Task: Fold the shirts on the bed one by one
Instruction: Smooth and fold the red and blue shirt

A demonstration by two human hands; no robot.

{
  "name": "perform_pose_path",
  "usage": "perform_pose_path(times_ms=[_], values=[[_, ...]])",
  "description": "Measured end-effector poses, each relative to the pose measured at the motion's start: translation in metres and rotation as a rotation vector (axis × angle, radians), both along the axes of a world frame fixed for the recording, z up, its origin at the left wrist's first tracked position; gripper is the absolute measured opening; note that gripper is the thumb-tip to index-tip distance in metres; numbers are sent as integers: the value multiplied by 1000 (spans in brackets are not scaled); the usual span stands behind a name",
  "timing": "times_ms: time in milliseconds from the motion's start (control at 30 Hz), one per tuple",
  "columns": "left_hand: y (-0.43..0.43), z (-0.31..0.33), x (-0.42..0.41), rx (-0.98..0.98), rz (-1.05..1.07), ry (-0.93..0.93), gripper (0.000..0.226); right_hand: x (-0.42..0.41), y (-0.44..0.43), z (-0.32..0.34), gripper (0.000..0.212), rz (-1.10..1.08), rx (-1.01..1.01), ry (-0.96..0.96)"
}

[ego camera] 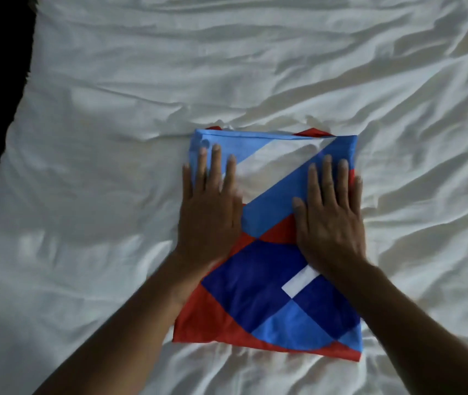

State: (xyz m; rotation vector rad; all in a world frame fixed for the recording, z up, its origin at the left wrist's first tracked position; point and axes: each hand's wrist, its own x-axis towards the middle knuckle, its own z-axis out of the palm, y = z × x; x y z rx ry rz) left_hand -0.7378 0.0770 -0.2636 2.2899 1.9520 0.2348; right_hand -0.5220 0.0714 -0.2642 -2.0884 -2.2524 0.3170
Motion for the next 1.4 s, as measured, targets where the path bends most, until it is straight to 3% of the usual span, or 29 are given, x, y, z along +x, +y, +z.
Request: perform_pose_path(times_ms=[100,233,467,600,633,700,800,933,1033,1100,1200,1300,1400], values=[[-62,3,24,-112,-70,-31,58,-18,-61,6,62,81,32,102],[-96,-14,13,-157,-77,21,63,-8,-114,-16,64,74,58,87],[-89,-11,18,-38,106,50,60,20,-134,-24,69,-173,75,164],[-68,14,65,133,81,-142,37,23,-135,-14,64,-461,82,397],[-59,26,85,83,83,-222,36,24,-135,-9,59,-516,49,464],[-38,49,125,-205,164,-315,45,26,-132,0,49,-576,-43,556],[-6,60,170,-523,248,-216,62,24,-129,12,29,-596,-208,518],[22,55,192,-565,226,-74,74,15,-125,21,31,-569,-307,404],[28,52,188,-584,163,-39,86,7,-125,27,26,-583,-313,522],[31,51,180,-585,129,-74,68,1,-127,35,25,-589,-276,591],[39,59,150,-599,186,-302,25,-15,-126,57,23,-540,-247,600],[44,77,109,-620,239,-586,15,-43,-121,83,19,-492,-222,613],[45,101,60,-617,294,-735,11,-88,-118,104,20,-440,-180,600]])
